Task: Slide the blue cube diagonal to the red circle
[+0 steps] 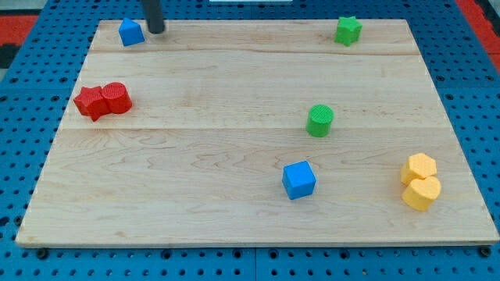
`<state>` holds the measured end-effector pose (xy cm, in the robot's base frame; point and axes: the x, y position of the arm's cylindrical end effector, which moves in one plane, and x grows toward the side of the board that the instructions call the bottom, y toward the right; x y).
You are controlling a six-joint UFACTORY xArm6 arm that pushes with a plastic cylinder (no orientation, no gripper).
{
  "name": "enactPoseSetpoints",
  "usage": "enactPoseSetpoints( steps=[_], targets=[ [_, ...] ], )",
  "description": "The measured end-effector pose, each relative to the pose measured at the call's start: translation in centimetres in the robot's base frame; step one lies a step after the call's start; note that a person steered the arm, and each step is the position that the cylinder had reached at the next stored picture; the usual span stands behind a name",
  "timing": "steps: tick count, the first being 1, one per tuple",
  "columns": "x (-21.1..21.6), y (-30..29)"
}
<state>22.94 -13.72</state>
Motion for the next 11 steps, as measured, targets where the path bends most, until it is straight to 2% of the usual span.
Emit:
enactPoseSetpoints(
  steps=[1,2,3,4,5,6,7,9,11],
  targets=[
    [9.3,7.3],
    [17.9,10.3],
    [23.3,17.1],
    [28.0,26.6],
    [31.5,32.3],
    [32.0,25.9],
    [30.6,19.8],
    [33.2,19.2],
    [24.0,10.9]
  ],
)
